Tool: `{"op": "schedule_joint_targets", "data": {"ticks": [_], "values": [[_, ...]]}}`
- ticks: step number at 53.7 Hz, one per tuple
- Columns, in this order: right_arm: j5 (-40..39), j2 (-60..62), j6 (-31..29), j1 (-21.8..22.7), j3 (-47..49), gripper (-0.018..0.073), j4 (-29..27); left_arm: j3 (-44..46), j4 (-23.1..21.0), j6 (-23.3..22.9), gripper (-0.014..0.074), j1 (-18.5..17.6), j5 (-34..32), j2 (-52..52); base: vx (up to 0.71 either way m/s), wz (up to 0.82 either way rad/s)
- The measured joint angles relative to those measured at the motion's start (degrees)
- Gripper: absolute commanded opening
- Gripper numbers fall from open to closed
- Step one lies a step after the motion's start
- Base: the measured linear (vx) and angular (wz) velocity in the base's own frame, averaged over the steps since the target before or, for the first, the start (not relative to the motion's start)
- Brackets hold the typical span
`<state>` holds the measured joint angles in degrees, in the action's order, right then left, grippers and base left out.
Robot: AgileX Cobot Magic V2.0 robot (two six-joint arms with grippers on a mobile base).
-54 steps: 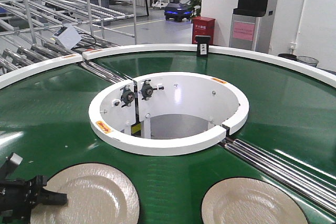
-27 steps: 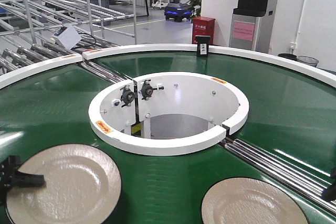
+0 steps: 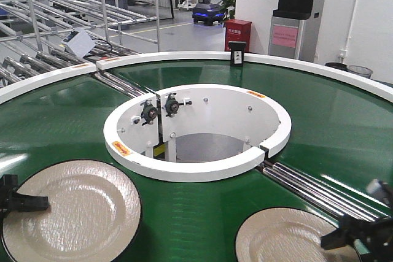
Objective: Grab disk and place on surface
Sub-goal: 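Move the right gripper to the rim of the other plate and grip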
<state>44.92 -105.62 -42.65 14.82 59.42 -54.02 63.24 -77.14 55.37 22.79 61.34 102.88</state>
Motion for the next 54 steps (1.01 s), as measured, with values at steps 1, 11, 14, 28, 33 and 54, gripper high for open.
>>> {"op": "schedule_joint_targets", "data": {"ticks": [1,11,14,28,33,54], "values": [[-0.42,-0.17,-0.09,-0.64,0.00,0.0533,0.17,0.00,0.00,0.00,-0.0004,0.00,0.00,0.00,0.00,0.00],[-1.45,-1.52,-0.14,-3.68,0.25,0.0519,0.43,0.00,-0.06,0.00,-0.0004,0.00,0.06,0.00,0.00,0.00],[-1.45,-1.79,-0.14,-4.15,0.25,0.0507,0.35,0.00,-0.11,0.00,-0.0004,0.00,0.06,0.00,0.00,0.00],[0.38,-4.41,-3.72,-4.29,0.47,0.0432,-6.20,0.00,-0.11,0.00,-0.0004,0.00,0.31,0.00,0.00,0.00],[1.56,-5.31,-5.15,-4.35,0.50,0.0372,-9.06,0.00,-0.11,0.00,-0.0004,0.01,0.38,0.00,0.00,0.00],[5.15,-4.90,-4.66,-4.22,0.92,-0.0014,-14.02,0.00,-0.11,0.00,-0.0004,0.06,0.65,0.00,0.00,0.00]]}}
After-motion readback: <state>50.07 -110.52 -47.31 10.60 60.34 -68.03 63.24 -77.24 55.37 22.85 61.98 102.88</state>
